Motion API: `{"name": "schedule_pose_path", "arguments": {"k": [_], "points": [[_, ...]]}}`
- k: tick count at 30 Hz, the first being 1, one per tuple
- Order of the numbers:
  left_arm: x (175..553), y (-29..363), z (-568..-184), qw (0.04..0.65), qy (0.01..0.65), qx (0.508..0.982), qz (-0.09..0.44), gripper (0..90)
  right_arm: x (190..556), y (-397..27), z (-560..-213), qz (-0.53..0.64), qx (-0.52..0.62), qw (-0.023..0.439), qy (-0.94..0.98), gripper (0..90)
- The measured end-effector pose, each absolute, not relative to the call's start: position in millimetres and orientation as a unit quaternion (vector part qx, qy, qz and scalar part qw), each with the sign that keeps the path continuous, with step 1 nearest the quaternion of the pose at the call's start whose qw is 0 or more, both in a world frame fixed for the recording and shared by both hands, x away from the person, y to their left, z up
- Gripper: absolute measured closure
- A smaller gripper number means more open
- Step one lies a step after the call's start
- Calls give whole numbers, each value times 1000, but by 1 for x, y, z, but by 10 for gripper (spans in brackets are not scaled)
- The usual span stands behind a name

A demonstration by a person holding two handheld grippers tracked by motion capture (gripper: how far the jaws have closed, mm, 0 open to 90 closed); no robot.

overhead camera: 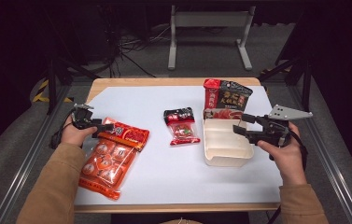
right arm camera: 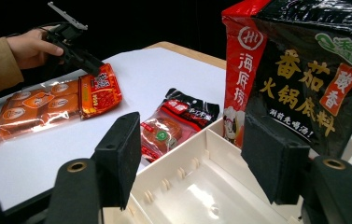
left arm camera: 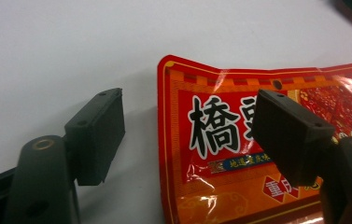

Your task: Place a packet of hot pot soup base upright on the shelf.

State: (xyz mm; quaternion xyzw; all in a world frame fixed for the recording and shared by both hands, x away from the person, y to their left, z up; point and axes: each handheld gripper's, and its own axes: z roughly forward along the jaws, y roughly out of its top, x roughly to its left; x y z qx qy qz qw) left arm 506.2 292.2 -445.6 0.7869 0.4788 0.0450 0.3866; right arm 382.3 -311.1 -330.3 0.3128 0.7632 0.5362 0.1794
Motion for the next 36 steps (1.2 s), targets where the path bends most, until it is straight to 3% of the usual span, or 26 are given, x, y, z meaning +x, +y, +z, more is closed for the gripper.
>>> {"name": "schedule_pose_path", "arguments": {"k": [20, 24, 31, 36], "points": [[497, 290, -440, 416, 426, 803, 14, 512, 383, -307, -333, 533, 306, 173, 769, 377], [496, 296, -440, 432, 416, 800, 3, 637, 384, -305, -333, 532, 301, 172, 772, 377], [493, 293, -441, 429, 397, 811, 14, 759, 384, -304, -334, 530, 299, 171, 775, 376], [490, 284, -442, 410, 379, 828, 40, 799, 383, -304, -334, 534, 294, 171, 774, 376]]}}
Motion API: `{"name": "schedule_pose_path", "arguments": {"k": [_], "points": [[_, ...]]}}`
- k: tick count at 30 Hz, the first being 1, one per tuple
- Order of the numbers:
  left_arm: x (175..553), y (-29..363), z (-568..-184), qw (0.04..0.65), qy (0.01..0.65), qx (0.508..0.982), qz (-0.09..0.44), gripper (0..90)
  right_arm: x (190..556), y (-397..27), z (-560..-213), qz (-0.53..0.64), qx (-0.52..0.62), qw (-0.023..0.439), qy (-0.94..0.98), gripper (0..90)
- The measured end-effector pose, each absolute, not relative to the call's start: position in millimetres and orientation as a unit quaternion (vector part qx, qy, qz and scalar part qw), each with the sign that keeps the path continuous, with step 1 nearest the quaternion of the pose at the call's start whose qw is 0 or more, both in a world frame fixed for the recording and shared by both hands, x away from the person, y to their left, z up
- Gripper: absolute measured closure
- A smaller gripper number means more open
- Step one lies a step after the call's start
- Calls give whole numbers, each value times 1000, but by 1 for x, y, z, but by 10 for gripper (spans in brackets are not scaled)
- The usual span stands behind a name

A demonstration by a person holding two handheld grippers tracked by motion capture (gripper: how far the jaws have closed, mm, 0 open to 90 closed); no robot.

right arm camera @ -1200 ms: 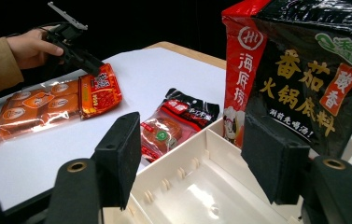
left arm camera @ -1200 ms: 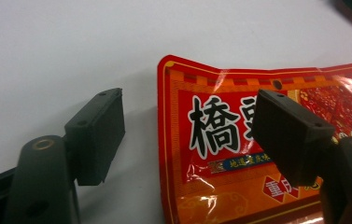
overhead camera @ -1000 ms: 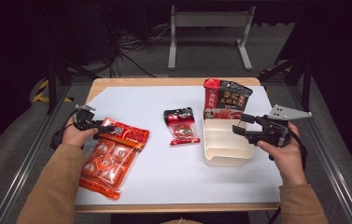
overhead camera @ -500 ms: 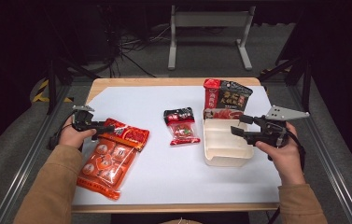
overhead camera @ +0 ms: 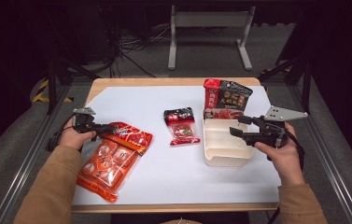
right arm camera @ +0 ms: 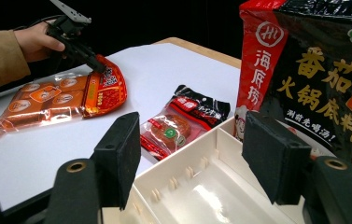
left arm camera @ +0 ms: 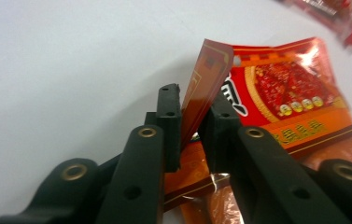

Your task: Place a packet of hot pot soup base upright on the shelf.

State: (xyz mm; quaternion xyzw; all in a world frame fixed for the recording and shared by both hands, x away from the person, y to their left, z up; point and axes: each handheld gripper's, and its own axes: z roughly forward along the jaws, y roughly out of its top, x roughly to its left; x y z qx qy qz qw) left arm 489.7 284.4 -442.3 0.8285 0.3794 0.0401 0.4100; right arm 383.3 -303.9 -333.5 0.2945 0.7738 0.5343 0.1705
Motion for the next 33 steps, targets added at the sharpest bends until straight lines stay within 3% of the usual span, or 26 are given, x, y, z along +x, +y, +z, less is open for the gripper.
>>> {"name": "schedule_pose_path", "arguments": {"k": [8, 15, 25, 28, 33], "points": [[490, 273, -448, 374, 368, 849, 58, 889, 383, -302, -334, 532, 292, 168, 777, 375], [490, 273, -447, 379, 377, 843, 53, 900, 383, -304, -334, 531, 294, 172, 776, 393], [484, 275, -431, 401, 387, 828, 61, 900, 381, -305, -330, 532, 287, 159, 780, 518], [480, 278, -422, 412, 382, 824, 71, 900, 379, -304, -328, 527, 286, 153, 786, 600], [470, 280, -406, 443, 378, 809, 79, 900, 377, -303, -326, 528, 289, 151, 784, 619]]}}
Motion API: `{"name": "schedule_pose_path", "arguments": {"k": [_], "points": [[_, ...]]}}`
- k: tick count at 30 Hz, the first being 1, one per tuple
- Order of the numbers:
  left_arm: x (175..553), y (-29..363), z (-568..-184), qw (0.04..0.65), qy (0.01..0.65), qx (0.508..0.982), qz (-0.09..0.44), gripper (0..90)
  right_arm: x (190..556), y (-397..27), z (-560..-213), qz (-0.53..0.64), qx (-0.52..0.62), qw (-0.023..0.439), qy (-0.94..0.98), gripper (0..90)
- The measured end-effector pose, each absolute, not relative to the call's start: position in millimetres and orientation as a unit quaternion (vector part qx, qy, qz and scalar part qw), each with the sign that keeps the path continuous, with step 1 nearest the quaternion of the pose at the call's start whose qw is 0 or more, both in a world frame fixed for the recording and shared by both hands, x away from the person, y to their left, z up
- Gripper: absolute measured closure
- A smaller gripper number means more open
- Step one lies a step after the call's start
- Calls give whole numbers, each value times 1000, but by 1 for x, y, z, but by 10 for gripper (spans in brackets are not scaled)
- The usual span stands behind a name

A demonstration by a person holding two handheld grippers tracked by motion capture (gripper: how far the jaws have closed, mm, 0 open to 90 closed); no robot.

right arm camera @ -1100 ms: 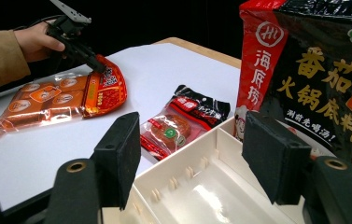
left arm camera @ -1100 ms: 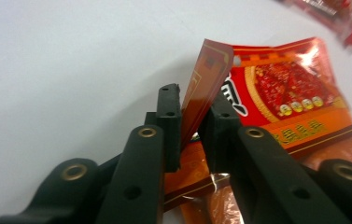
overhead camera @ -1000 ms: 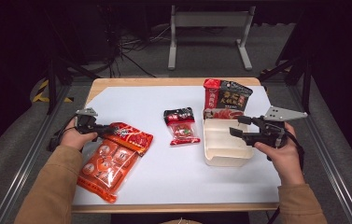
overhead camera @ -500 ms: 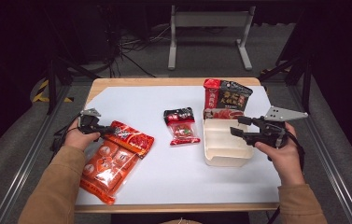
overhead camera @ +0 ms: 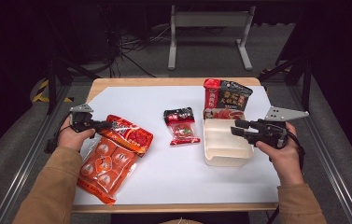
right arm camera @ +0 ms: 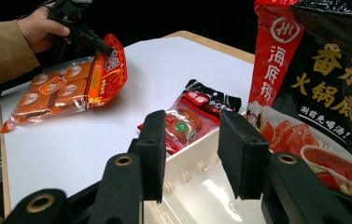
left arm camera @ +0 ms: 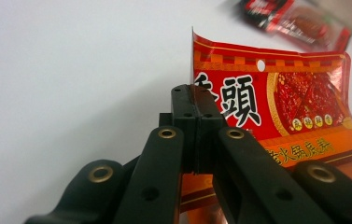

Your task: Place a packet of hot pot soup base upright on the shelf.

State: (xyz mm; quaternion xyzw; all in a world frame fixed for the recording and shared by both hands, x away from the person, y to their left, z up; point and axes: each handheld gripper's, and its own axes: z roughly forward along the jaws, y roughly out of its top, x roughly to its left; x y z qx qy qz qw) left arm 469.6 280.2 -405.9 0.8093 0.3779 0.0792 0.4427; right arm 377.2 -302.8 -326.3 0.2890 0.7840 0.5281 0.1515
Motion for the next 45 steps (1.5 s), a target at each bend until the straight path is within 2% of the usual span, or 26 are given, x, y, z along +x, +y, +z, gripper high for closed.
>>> {"name": "schedule_pose_path", "arguments": {"k": [12, 24, 34, 45], "points": [[448, 275, -368, 473, 371, 795, 83, 900, 369, -296, -318, 529, 285, 157, 784, 621], [412, 264, -341, 529, 350, 764, 120, 900, 365, -293, -316, 540, 297, 155, 772, 575], [385, 265, -317, 576, 300, 750, 122, 900, 362, -283, -314, 540, 287, 149, 777, 559], [364, 271, -302, 594, 268, 748, 126, 900, 354, -257, -308, 553, 253, 142, 781, 510]]}}
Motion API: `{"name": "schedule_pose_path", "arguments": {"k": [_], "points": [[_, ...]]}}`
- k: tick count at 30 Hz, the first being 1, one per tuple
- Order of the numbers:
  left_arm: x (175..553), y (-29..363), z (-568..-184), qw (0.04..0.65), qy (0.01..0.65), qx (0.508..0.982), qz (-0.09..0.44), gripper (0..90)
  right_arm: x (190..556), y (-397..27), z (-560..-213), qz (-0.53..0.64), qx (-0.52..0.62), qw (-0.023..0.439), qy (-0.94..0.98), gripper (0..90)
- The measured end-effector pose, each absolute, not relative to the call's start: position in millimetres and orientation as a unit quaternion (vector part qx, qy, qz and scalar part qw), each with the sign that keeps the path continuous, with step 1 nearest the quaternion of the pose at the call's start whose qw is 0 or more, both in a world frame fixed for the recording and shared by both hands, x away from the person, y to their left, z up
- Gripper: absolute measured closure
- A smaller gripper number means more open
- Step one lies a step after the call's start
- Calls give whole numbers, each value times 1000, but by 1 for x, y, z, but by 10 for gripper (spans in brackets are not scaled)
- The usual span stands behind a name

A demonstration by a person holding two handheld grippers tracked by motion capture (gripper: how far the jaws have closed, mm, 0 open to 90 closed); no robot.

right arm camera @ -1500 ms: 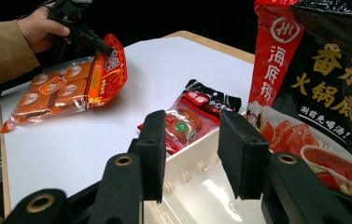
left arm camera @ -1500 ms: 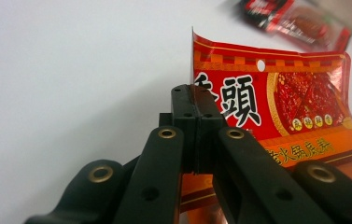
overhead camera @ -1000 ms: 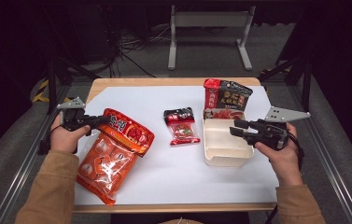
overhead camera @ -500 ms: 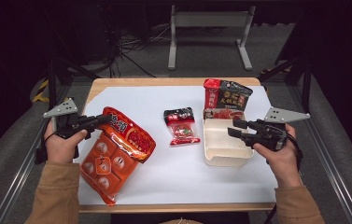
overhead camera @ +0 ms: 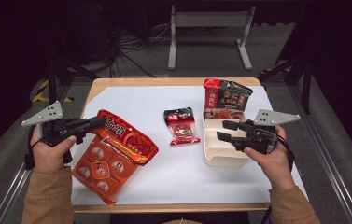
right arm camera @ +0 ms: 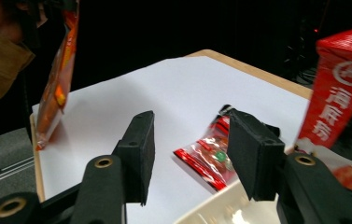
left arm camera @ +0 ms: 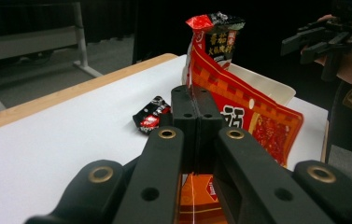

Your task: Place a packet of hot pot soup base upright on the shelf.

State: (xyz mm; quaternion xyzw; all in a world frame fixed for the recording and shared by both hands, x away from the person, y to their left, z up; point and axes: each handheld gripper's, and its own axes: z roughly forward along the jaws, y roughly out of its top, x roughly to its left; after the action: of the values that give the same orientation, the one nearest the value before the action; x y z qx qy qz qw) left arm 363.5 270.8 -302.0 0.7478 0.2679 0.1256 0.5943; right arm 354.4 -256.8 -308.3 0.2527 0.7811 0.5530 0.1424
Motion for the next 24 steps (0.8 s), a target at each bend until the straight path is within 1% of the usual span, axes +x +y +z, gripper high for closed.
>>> {"name": "schedule_pose_path", "arguments": {"k": [6, 14, 19, 24], "points": [[353, 274, -296, 600, 260, 744, 134, 900, 351, -227, -310, 564, 216, 123, 787, 473], [333, 273, -284, 608, 231, 746, 141, 900, 348, -189, -312, 583, 170, 101, 788, 460], [321, 270, -275, 617, 202, 749, 136, 900, 346, -176, -314, 592, 154, 88, 786, 457], [306, 261, -263, 631, 152, 750, 126, 900, 343, -167, -315, 597, 134, 80, 787, 444]]}}
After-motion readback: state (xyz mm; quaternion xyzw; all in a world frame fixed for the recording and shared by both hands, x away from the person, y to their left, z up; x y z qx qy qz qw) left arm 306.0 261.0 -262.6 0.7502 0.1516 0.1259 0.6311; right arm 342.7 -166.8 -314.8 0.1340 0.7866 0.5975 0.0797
